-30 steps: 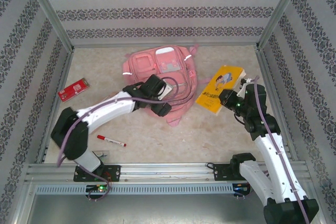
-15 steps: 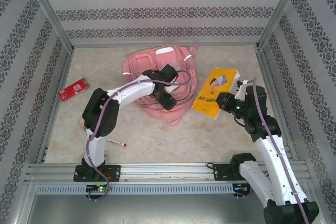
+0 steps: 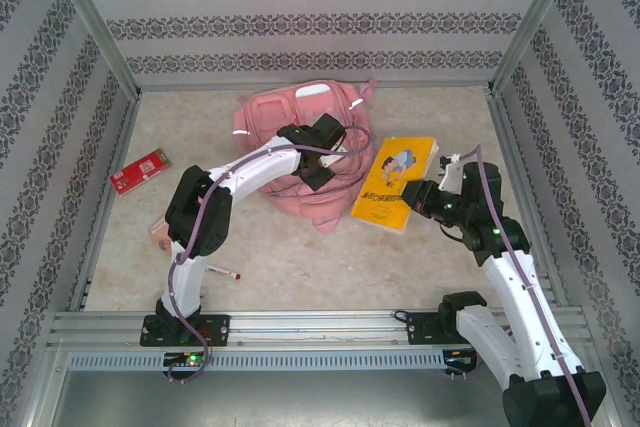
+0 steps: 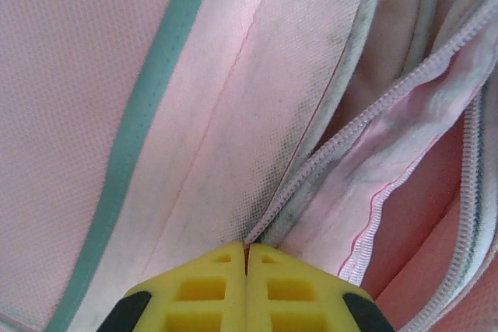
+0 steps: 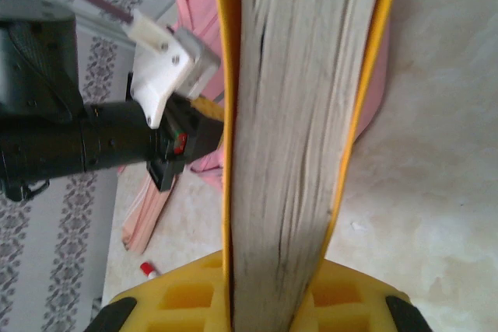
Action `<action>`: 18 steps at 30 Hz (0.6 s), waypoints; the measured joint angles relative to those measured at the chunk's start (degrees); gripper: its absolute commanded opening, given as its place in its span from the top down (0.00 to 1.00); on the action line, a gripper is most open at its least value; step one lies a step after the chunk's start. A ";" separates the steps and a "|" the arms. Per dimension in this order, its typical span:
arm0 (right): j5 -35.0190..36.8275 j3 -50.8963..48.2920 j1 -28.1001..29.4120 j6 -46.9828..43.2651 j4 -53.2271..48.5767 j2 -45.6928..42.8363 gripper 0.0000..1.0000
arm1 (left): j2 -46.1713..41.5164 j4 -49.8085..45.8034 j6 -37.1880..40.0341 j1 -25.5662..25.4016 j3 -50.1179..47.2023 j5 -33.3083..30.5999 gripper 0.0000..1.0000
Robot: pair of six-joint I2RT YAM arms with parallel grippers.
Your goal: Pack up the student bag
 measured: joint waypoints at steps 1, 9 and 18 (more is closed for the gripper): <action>-0.98 -0.33 0.00 -0.02 0.09 0.24 1.00 | -0.04 0.00 0.28 0.07 0.24 -0.04 1.00; -9.01 -6.56 0.00 0.44 0.46 0.52 1.00 | -6.38 0.85 2.25 0.57 -0.13 -0.17 1.00; -16.04 -9.99 0.26 2.80 3.63 1.20 1.00 | -17.03 2.69 6.95 0.90 0.52 2.84 1.00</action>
